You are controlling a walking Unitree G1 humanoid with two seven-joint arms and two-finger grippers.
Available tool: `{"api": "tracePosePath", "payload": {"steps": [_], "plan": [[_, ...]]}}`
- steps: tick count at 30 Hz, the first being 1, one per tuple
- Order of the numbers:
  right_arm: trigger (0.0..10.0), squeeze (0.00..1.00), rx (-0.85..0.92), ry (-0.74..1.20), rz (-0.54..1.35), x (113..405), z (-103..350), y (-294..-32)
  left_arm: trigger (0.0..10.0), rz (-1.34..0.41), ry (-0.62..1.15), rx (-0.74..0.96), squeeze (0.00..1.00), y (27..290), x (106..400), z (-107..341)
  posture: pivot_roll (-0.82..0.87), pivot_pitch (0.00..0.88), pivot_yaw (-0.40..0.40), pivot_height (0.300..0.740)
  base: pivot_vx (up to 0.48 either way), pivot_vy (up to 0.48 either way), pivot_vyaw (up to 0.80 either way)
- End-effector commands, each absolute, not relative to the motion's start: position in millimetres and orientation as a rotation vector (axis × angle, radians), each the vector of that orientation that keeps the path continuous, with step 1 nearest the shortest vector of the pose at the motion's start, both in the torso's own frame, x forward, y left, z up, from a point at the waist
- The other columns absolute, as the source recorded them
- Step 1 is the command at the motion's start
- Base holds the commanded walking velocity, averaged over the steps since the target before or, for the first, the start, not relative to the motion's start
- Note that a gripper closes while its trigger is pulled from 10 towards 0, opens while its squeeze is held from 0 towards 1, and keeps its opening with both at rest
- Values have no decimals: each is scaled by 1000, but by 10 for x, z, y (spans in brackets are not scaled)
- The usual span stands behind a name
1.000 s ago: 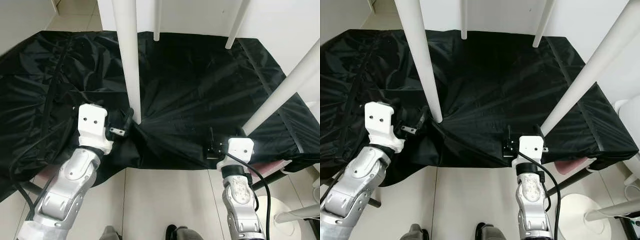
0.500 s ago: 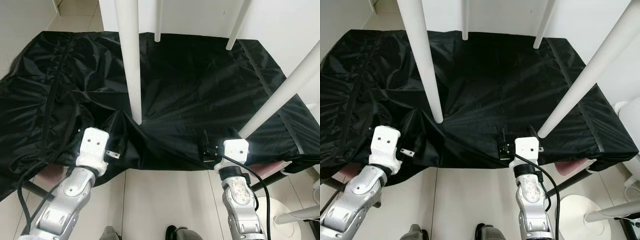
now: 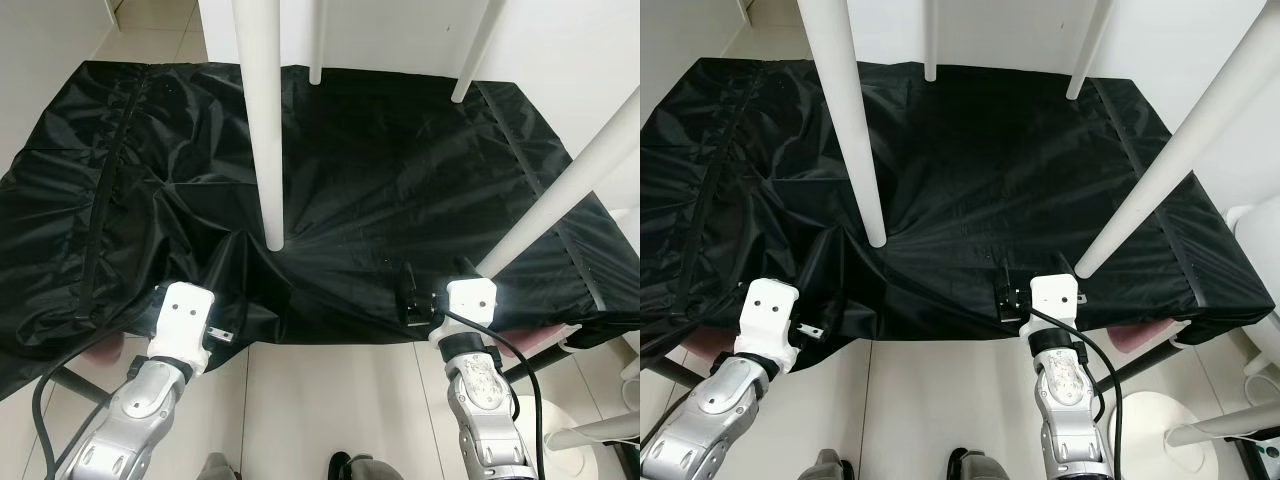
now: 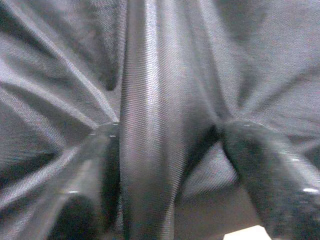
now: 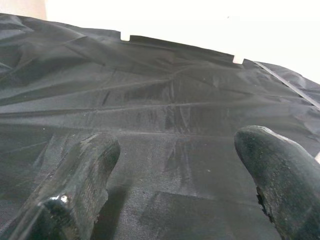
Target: Building children table
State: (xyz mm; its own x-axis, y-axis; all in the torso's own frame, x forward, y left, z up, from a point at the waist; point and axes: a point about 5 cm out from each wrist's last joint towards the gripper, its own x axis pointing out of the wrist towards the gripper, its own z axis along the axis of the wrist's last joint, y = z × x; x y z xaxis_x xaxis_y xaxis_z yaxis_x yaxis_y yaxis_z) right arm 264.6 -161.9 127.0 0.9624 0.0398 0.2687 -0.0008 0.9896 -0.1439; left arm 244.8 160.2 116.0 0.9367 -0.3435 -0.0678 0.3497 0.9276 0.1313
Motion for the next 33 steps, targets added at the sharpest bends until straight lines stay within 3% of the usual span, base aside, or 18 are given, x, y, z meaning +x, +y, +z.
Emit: {"api": "tracePosePath", "payload": {"steps": [1, 11, 14, 20, 21, 22, 23, 25, 26, 28, 29, 30, 31, 33], "plan": [[10000, 0, -147, -248, 29, 2650, 1224, -1624, 0, -423, 55, 113, 0, 1577, 2381, 1133, 122, 147, -58, 740, 0, 0, 0], [10000, 0, -164, -241, 40, 2655, 1210, -1637, 0, -521, 53, 98, 0, 1540, 2221, 1115, 123, 144, -67, 740, 0, 0, 0], [10000, 0, -174, -237, 47, 2663, 1205, -1653, 0, -587, 82, 190, 0, 1582, 2101, 1014, 126, 142, -72, 740, 0, 0, 0], [10000, 0, -180, -237, 53, 2670, 1203, -1653, 0, -621, 111, 212, 0, 1615, 2048, 947, 130, 139, -75, 740, 0, 0, 0], [10000, 0, -181, -237, 55, 2672, 1203, -1652, 2824, -626, 130, 212, 0, 1628, 2034, 916, 130, 139, -75, 740, 0, 0, 0], [10000, 0, -181, -237, 55, 2672, 1203, -1652, 2824, -626, 130, 212, 0, 1628, 2034, 916, 130, 139, -75, 740, 0, 0, 0], [10000, 0, -183, -238, 56, 2677, 1205, -1651, 7529, -649, 159, 231, 0, 1644, 1992, 848, 131, 137, -76, 740, 0, 0, 0], [10000, 0, -183, -238, 56, 2677, 1205, -1651, 7529, -649, 159, 231, 0, 1644, 1992, 848, 131, 137, -76, 740, 0, 0, 0], [10000, 0, -185, -238, 57, 2681, 1206, -1651, 941, -662, 188, 254, 0, 1666, 1954, 784, 132, 136, -76, 740, 0, 0, 0], [10000, 0, -185, -238, 57, 2681, 1206, -1651, 941, -662, 188, 254, 0, 1666, 1954, 784, 132, 136, -76, 740, 0, 0, 0], [10000, 0, -187, -238, 57, 2684, 1206, -1654, 4549, -682, 218, 264, 0, 1685, 1913, 725, 132, 137, -76, 740, 0, 0, 0], [10000, 0, -187, -238, 57, 2684, 1206, -1654, 4549, -682, 218, 264, 0, 1685, 1913, 725, 132, 137, -76, 740, 0, 0, 0], [10000, 0, -190, -238, 56, 2685, 1204, -1658, 0, -707, 255, 294, 0, 1719, 1853, 643, 132, 136, -75, 740, 0, 0, 0], [10000, 0, -190, -238, 56, 2685, 1203, -1661, 510, -709, 292, 308, 0, 1758, 1813, 566, 132, 137, -74, 740, 0, 0, 0]]}}
